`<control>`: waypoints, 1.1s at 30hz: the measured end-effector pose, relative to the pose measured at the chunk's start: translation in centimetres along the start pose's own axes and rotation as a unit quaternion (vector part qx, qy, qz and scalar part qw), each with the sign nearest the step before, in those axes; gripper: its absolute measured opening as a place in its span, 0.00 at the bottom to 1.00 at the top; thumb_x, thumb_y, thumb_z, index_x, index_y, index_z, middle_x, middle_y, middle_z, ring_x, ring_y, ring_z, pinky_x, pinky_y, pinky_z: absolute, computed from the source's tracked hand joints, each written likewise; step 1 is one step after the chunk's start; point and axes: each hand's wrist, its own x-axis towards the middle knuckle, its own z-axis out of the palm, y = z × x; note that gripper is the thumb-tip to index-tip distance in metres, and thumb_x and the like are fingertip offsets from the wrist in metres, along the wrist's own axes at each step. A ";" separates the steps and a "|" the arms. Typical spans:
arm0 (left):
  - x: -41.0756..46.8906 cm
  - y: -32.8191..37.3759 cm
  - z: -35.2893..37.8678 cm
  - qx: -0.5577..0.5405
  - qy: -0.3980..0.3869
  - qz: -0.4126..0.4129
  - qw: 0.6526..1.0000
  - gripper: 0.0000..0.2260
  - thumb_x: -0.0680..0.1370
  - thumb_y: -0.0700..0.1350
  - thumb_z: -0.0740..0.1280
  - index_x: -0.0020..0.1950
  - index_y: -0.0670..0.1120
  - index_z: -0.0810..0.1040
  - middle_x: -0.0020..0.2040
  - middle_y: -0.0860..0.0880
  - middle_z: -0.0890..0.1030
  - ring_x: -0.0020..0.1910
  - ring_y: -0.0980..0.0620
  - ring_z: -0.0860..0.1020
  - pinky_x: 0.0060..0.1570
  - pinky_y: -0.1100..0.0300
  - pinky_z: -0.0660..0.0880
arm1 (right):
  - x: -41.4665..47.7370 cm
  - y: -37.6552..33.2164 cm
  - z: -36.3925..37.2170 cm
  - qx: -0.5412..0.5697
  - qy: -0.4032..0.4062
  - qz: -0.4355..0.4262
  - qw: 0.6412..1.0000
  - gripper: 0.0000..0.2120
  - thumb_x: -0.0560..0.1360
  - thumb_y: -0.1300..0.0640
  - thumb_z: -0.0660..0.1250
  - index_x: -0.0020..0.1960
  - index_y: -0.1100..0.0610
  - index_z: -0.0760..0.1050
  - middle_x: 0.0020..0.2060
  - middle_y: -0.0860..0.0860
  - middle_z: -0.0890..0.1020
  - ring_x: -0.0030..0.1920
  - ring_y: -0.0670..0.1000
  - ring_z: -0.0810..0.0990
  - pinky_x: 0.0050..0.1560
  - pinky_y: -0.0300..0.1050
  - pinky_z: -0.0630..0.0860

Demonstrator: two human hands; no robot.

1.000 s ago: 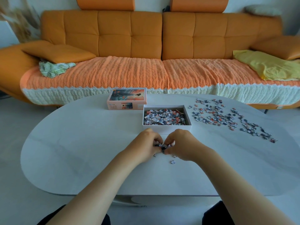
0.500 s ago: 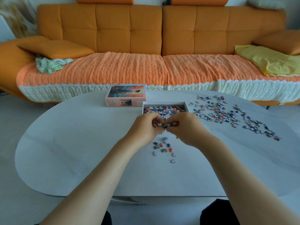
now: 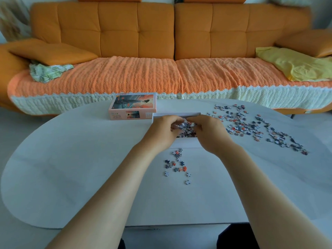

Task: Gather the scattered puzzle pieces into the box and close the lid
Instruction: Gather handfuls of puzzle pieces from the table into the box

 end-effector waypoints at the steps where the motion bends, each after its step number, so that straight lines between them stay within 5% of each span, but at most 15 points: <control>1: -0.1 -0.3 -0.2 0.031 -0.004 0.012 0.999 0.13 0.79 0.41 0.66 0.63 0.50 0.78 0.56 0.54 0.79 0.53 0.56 0.77 0.52 0.62 0.72 | -0.1 0.1 -0.1 -0.002 0.006 -0.006 1.000 0.20 0.79 0.67 0.58 0.64 0.50 0.78 0.56 0.52 0.82 0.37 0.45 0.73 0.34 0.32 0.66; 5: -0.7 -1.1 -0.7 0.187 -0.065 0.054 0.979 0.12 0.80 0.47 0.62 0.61 0.51 0.79 0.59 0.53 0.78 0.60 0.51 0.73 0.60 0.52 0.71 | -1.3 -0.6 0.2 -0.031 -0.020 -0.064 0.997 0.20 0.78 0.65 0.58 0.61 0.48 0.80 0.56 0.48 0.83 0.48 0.51 0.80 0.47 0.40 0.75; 7: -1.2 -1.1 -0.6 0.187 -0.106 0.055 0.975 0.13 0.81 0.49 0.61 0.64 0.52 0.78 0.63 0.55 0.77 0.63 0.51 0.70 0.64 0.51 0.68 | -1.8 -0.9 0.5 -0.059 -0.070 -0.097 0.991 0.17 0.78 0.60 0.58 0.61 0.47 0.78 0.50 0.47 0.84 0.43 0.51 0.80 0.56 0.46 0.74; 11: -2.1 -1.1 -0.8 0.134 -0.082 0.046 0.986 0.15 0.81 0.47 0.62 0.68 0.53 0.76 0.72 0.56 0.70 0.71 0.53 0.65 0.72 0.52 0.61 | -2.1 -0.4 0.2 -0.140 -0.105 -0.099 0.980 0.18 0.79 0.55 0.58 0.68 0.48 0.73 0.66 0.44 0.76 0.56 0.47 0.78 0.71 0.45 0.62; 14: -2.7 -1.4 -1.4 0.145 -0.003 0.098 0.985 0.12 0.78 0.45 0.67 0.62 0.52 0.80 0.65 0.56 0.74 0.65 0.53 0.71 0.65 0.53 0.69 | -2.5 -0.1 0.1 -0.096 -0.038 -0.140 0.985 0.18 0.76 0.63 0.61 0.62 0.51 0.79 0.64 0.47 0.78 0.66 0.49 0.74 0.69 0.53 0.67; 17: -3.8 -1.2 -2.0 0.139 0.055 0.127 0.980 0.05 0.76 0.44 0.70 0.51 0.52 0.81 0.51 0.57 0.75 0.51 0.55 0.74 0.48 0.57 0.74 | -2.8 -0.4 0.0 -0.069 0.020 -0.185 0.980 0.19 0.72 0.69 0.63 0.56 0.53 0.82 0.52 0.49 0.83 0.55 0.53 0.80 0.55 0.50 0.78; 19: -4.6 -0.9 -2.3 0.123 0.025 0.118 0.985 0.04 0.75 0.45 0.71 0.47 0.53 0.79 0.45 0.58 0.74 0.42 0.56 0.74 0.41 0.57 0.74 | -3.3 -1.0 -0.1 -0.052 -0.003 -0.180 0.982 0.18 0.73 0.67 0.61 0.55 0.52 0.83 0.49 0.48 0.83 0.50 0.50 0.80 0.51 0.45 0.78; 23: -6.3 -1.4 -2.2 0.149 -0.087 0.065 0.983 0.07 0.73 0.49 0.72 0.49 0.55 0.78 0.47 0.60 0.75 0.39 0.60 0.73 0.42 0.60 0.73 | -4.5 -1.4 0.1 -0.051 -0.123 -0.132 0.982 0.21 0.74 0.65 0.58 0.59 0.49 0.81 0.59 0.45 0.81 0.58 0.46 0.78 0.62 0.45 0.75; 27: -7.2 -2.4 -2.2 0.235 -0.112 0.024 0.965 0.12 0.72 0.55 0.73 0.54 0.57 0.79 0.50 0.59 0.74 0.45 0.60 0.71 0.46 0.60 0.72 | -5.3 -1.5 0.7 -0.066 -0.223 -0.074 0.970 0.27 0.74 0.67 0.56 0.70 0.48 0.71 0.71 0.43 0.69 0.71 0.46 0.66 0.73 0.43 0.62; 33: -7.6 -2.5 -0.9 0.169 -0.107 0.015 0.980 0.16 0.74 0.52 0.72 0.60 0.54 0.78 0.51 0.57 0.73 0.44 0.58 0.71 0.45 0.62 0.68 | -5.4 -1.4 0.6 -0.063 -0.226 -0.073 0.969 0.27 0.72 0.68 0.55 0.61 0.46 0.79 0.63 0.43 0.77 0.64 0.46 0.74 0.66 0.44 0.71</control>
